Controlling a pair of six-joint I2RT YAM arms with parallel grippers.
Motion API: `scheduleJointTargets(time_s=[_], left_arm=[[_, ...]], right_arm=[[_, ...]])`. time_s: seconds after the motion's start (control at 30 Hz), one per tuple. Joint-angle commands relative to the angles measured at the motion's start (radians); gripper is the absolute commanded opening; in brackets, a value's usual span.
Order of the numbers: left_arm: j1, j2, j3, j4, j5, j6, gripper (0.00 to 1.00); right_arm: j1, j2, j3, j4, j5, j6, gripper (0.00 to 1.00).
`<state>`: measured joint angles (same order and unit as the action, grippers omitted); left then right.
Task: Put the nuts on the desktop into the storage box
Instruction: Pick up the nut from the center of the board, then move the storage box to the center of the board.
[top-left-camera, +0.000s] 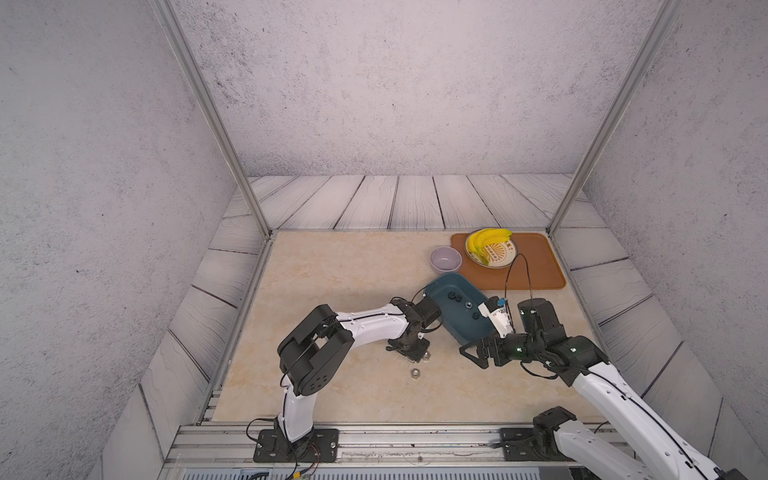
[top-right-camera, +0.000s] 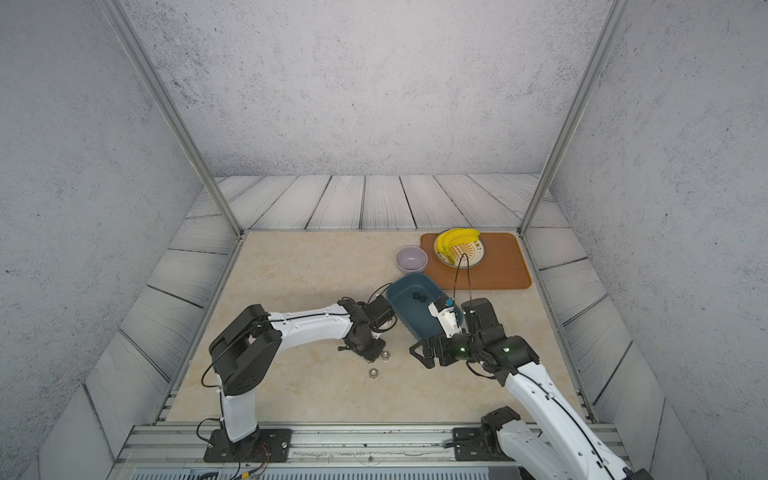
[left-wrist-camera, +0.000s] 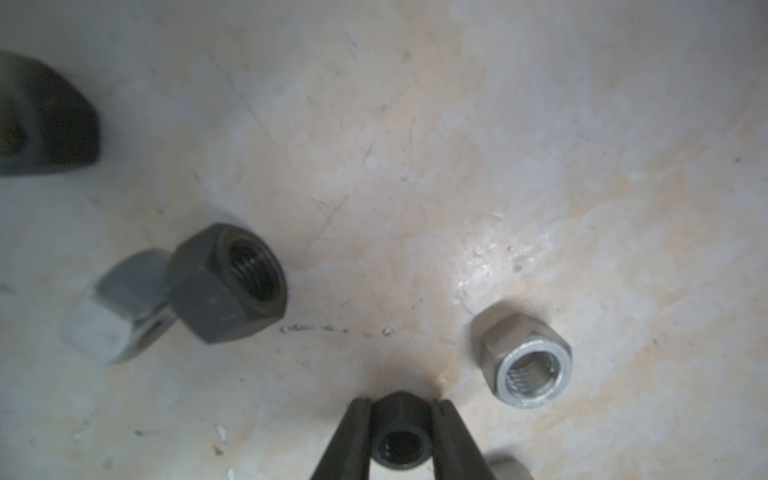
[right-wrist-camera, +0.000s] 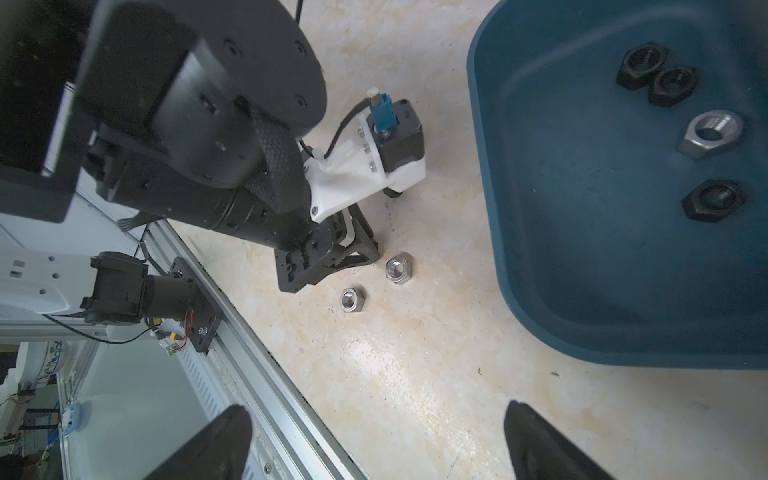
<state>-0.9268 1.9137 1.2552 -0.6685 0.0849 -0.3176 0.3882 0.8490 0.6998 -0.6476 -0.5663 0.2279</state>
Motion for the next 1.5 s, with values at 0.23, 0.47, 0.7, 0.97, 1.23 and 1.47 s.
scheduleJointTargets(time_s=[0.23, 0.47, 0.7, 0.97, 1.23, 1.47], left_arm=[[0.008, -0.119, -0.013, 0.001, 0.035, 0.012, 0.26], [0.015, -0.189, 0.040, -0.007, 0.061, 0.032, 0.26], [0.035, -0.218, 0.107, 0.003, 0.076, 0.044, 0.24], [0.041, -0.167, 0.233, -0.008, 0.042, 0.076, 0.23], [0.042, -0.052, 0.375, 0.006, 0.037, 0.078, 0.22], [0.043, 0.037, 0.423, 0.094, 0.044, 0.054, 0.23]], right_arm=[[0.005, 0.091, 0.086, -0.085, 0.065, 0.060, 0.99], [0.000, 0.243, 0.181, -0.181, -0.061, 0.142, 0.99], [-0.001, 0.259, 0.192, -0.135, -0.152, 0.156, 0.99], [0.001, 0.187, 0.205, -0.118, -0.026, 0.165, 0.99], [0.002, -0.021, 0.174, -0.076, 0.374, 0.099, 0.99], [0.002, -0.163, 0.094, -0.007, 0.556, 0.062, 0.99]])
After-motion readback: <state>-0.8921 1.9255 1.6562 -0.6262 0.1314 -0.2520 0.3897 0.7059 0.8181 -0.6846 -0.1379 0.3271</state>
